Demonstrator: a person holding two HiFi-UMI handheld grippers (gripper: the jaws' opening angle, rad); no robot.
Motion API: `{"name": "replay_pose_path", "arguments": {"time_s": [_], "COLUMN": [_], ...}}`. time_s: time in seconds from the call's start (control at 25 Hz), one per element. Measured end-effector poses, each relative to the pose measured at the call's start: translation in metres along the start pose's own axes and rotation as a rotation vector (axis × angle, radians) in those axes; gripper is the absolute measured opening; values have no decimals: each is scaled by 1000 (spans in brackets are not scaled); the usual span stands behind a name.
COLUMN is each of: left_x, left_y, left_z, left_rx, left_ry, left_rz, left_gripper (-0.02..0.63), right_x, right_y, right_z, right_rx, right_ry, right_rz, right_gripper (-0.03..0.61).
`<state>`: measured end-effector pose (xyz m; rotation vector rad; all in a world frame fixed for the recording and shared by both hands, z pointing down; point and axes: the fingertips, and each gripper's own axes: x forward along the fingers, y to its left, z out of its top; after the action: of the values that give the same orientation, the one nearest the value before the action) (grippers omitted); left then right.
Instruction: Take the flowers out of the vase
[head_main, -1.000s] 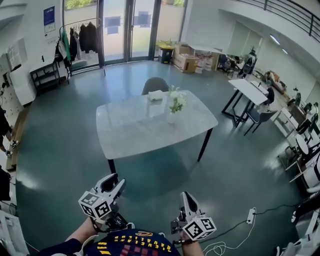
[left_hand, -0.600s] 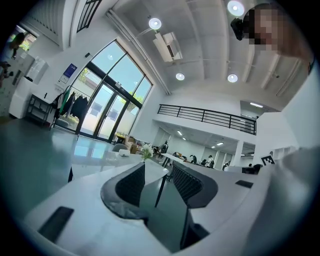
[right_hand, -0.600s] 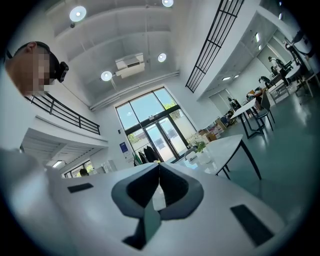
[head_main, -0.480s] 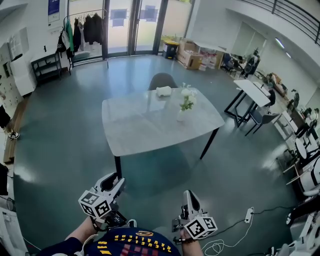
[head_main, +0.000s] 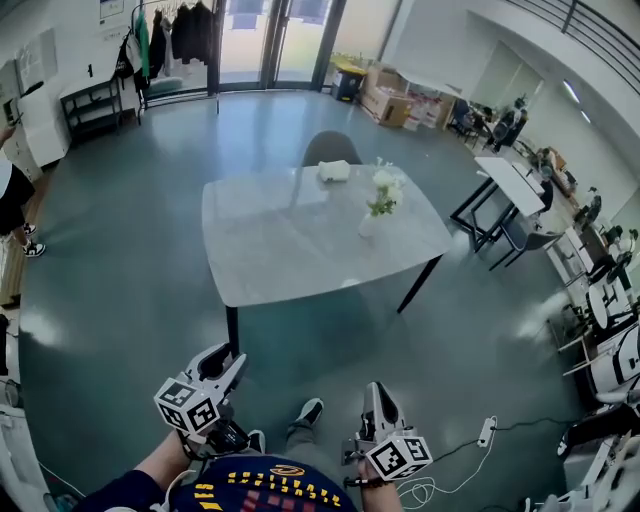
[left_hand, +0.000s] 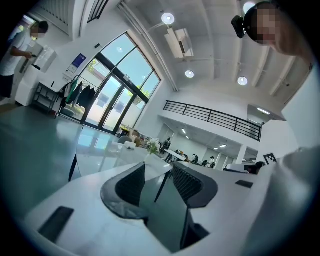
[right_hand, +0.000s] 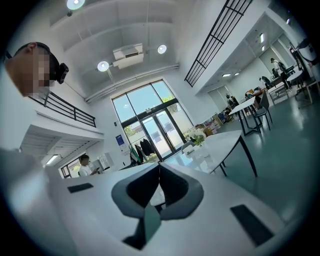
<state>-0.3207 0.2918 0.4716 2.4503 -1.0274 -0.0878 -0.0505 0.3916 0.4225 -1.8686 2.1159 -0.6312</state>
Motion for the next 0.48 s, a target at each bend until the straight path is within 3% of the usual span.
{"name": "replay_pose_path", "arguments": {"time_s": [0.2,0.48], "left_x": [25,109], "left_y": [8,7], "left_z": [12,40], "left_rx": [34,68], "left_ry": [-4,-21], "left_rz": [40,91], "left_gripper": [179,179], "right_x": [42,104], "right_y": [-22,-75], "right_z": [2,44], "right_rx": [37,63], "right_ry": [11,-8], "right_rz": [38,101], "right_gripper": [8,8]}}
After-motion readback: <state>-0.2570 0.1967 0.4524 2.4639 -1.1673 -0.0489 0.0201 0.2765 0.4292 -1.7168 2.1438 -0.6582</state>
